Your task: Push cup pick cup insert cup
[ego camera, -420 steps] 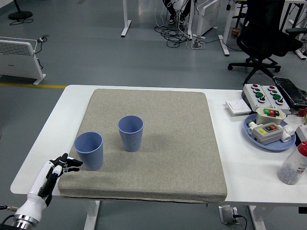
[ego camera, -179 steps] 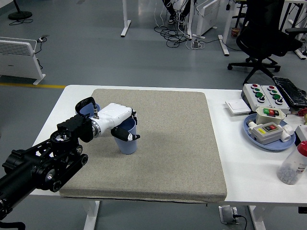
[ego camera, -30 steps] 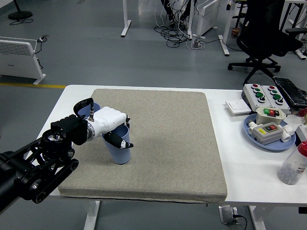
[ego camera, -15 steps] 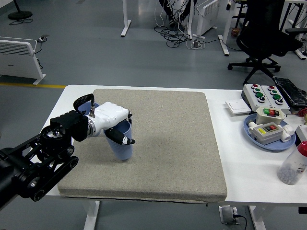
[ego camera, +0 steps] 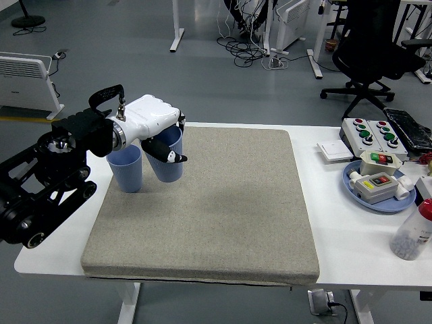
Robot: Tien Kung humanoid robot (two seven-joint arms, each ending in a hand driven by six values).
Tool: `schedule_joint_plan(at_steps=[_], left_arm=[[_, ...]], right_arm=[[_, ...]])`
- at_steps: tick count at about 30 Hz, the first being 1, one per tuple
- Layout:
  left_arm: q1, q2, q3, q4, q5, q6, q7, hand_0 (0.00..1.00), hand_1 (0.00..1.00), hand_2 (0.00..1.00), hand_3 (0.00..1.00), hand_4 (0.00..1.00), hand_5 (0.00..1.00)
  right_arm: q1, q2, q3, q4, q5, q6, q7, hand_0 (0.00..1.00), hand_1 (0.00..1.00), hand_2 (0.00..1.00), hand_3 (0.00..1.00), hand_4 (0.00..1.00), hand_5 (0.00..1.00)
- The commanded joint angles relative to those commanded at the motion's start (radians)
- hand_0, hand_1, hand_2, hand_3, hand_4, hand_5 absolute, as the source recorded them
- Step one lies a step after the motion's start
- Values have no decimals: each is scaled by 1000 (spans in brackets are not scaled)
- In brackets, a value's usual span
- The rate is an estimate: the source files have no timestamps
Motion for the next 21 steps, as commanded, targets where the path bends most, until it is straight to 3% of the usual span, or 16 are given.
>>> schedule_joint_plan(at_steps=[2,9,21], left_arm=[[-25,6,3,36,0,9,-9,260,476,475,525,689,205],[-70,-22,-26,212,0,33,-39,263,477,478,530,685,198],[-97,-30,-18,334,0,49,-51,274,484,482,532,675,181]], right_arm=[[-1,-1,2,0,-3,0,-1,703,597,666,592,140,518],[-2,-2,10,1,-16,1,-5,703,597,665,592,140,519],[-4,-3,18,2,-29,1,-8,704,597,668,591,141,521]])
